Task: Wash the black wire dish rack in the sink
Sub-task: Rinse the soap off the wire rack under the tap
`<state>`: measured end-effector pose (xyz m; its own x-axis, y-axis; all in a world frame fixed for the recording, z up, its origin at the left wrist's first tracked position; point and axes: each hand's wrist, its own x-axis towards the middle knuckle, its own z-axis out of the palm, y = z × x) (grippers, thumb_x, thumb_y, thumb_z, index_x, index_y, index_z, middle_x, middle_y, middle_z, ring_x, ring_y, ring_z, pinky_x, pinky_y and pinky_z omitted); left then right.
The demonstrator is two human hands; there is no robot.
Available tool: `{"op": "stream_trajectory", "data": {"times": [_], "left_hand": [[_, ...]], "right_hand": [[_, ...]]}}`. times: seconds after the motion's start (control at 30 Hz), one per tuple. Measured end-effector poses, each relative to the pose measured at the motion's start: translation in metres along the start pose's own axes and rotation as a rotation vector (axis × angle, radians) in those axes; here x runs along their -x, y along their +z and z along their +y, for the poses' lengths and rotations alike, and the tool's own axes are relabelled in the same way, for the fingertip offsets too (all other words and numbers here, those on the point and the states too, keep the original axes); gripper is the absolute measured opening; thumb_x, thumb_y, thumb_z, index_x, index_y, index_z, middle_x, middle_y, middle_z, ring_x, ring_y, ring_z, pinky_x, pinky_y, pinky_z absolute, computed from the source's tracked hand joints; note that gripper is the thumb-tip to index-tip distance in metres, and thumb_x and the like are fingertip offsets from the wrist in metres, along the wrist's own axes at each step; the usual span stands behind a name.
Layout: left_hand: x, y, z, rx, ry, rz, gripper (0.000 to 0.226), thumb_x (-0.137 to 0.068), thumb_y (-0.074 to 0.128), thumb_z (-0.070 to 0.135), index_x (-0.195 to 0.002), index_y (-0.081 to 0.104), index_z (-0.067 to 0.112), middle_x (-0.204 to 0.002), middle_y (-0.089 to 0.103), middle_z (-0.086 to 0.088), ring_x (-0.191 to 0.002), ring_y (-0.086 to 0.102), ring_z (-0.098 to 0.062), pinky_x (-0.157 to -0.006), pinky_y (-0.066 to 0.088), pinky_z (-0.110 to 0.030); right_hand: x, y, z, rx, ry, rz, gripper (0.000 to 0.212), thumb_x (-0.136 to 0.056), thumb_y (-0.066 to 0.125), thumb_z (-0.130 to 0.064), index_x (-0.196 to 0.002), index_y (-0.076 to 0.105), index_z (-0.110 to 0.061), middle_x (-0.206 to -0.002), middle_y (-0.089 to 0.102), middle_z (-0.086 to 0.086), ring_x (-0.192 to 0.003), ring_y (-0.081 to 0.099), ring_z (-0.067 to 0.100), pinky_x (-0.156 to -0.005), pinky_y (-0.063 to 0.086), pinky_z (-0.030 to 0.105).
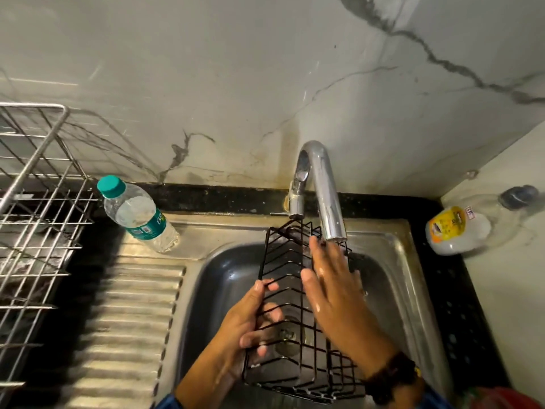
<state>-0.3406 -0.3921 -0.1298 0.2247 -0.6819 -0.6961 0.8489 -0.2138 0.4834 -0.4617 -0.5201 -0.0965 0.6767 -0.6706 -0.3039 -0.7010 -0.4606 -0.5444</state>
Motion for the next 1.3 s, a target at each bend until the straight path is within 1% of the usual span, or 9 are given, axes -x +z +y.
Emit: {"op": "stream_trajectory", "data": {"times": [0.17,0.27,0.43,0.6,0.8,0.9,1.0,1.1,1.3], "left_hand": [[-0.002,0.005,-0.005,0.166,0.027,-0.076,0.05,-0.087,0.045,0.059,-0.096,0.057,0.011,-0.037,0.046,0.001,-0.019,0.027,-0.002,-0.025,0.03,-0.013],[0.007,0.004,-0.013,0.179,0.122,-0.035,0.053,-0.091,0.045,0.057,-0.11,0.062,0.011,-0.037,0.045,0.001,-0.02,0.027,-0.002,-0.027,0.031,-0.014],[0.024,0.012,-0.021,0.192,0.205,-0.006,0.04,-0.091,0.046,0.051,-0.105,0.065,0.019,-0.063,0.063,-0.005,-0.024,0.026,0.0,-0.028,0.031,-0.013],[0.023,0.005,-0.03,0.156,0.243,0.076,0.044,-0.089,0.05,0.057,-0.089,0.071,0.019,-0.049,0.054,-0.002,-0.03,0.039,-0.003,-0.033,0.038,-0.016],[0.033,0.004,-0.02,0.31,0.202,0.024,0.037,-0.09,0.048,0.05,-0.093,0.068,0.019,-0.057,0.061,-0.003,-0.022,0.028,0.001,-0.026,0.025,-0.009],[0.038,0.006,-0.022,0.38,0.135,-0.038,0.033,-0.086,0.052,0.049,-0.09,0.071,0.022,-0.063,0.067,-0.009,-0.022,0.027,0.0,-0.026,0.024,-0.007],[0.041,0.01,-0.027,0.44,0.101,-0.088,0.034,-0.084,0.052,0.05,-0.083,0.07,0.021,-0.064,0.068,-0.013,-0.021,0.026,0.0,-0.027,0.024,-0.006],[0.045,0.016,-0.026,0.227,0.114,-0.036,0.049,-0.085,0.048,0.061,-0.092,0.075,0.021,-0.064,0.063,-0.01,-0.027,0.023,-0.002,-0.034,0.02,-0.006],[0.051,0.018,-0.024,-0.077,0.118,-0.042,0.051,-0.082,0.044,0.061,-0.108,0.077,0.033,-0.076,0.07,-0.01,-0.035,0.026,-0.005,-0.034,0.023,-0.014]], "right_hand": [[0.027,0.002,-0.04,0.195,-0.207,0.024,0.078,-0.086,-0.009,-0.074,-0.154,-0.022,-0.038,-0.162,-0.033,-0.006,-0.147,-0.034,0.019,-0.12,-0.016,0.051],[0.037,0.003,-0.037,0.172,-0.364,-0.019,0.069,-0.095,0.004,-0.067,-0.156,-0.015,-0.04,-0.162,-0.03,-0.013,-0.149,-0.028,0.011,-0.122,-0.012,0.052],[-0.002,-0.013,0.006,-0.072,-0.072,0.0,0.063,-0.094,0.004,-0.07,-0.153,-0.008,-0.053,-0.165,-0.017,-0.018,-0.152,-0.017,0.009,-0.124,0.007,0.056],[0.04,0.008,-0.054,0.213,-0.228,-0.027,0.066,-0.096,0.005,-0.067,-0.155,-0.015,-0.043,-0.161,-0.034,-0.001,-0.147,-0.033,0.022,-0.119,-0.017,0.051],[0.014,-0.004,-0.024,0.001,-0.195,-0.047,0.064,-0.094,0.006,-0.068,-0.154,-0.01,-0.05,-0.163,-0.018,-0.023,-0.152,-0.017,0.006,-0.12,-0.017,0.045],[-0.008,-0.011,-0.004,-0.163,-0.051,-0.07,0.064,-0.097,0.022,-0.068,-0.155,-0.001,-0.051,-0.164,-0.012,-0.024,-0.153,-0.008,0.009,-0.124,0.003,0.054],[-0.009,-0.011,-0.012,-0.313,-0.083,-0.014,0.056,-0.104,0.039,-0.048,-0.157,0.02,-0.039,-0.164,0.011,-0.021,-0.147,0.009,-0.004,-0.12,0.013,0.028],[-0.005,-0.007,-0.019,-0.391,-0.154,0.1,0.04,-0.102,0.049,-0.034,-0.141,0.041,-0.038,-0.149,0.038,-0.017,-0.137,0.035,0.001,-0.113,0.032,0.03],[0.004,0.014,-0.018,-0.37,-0.221,0.137,0.036,-0.103,0.036,-0.039,-0.135,0.051,-0.032,-0.133,0.051,-0.016,-0.124,0.044,-0.002,-0.106,0.042,0.028]]}}
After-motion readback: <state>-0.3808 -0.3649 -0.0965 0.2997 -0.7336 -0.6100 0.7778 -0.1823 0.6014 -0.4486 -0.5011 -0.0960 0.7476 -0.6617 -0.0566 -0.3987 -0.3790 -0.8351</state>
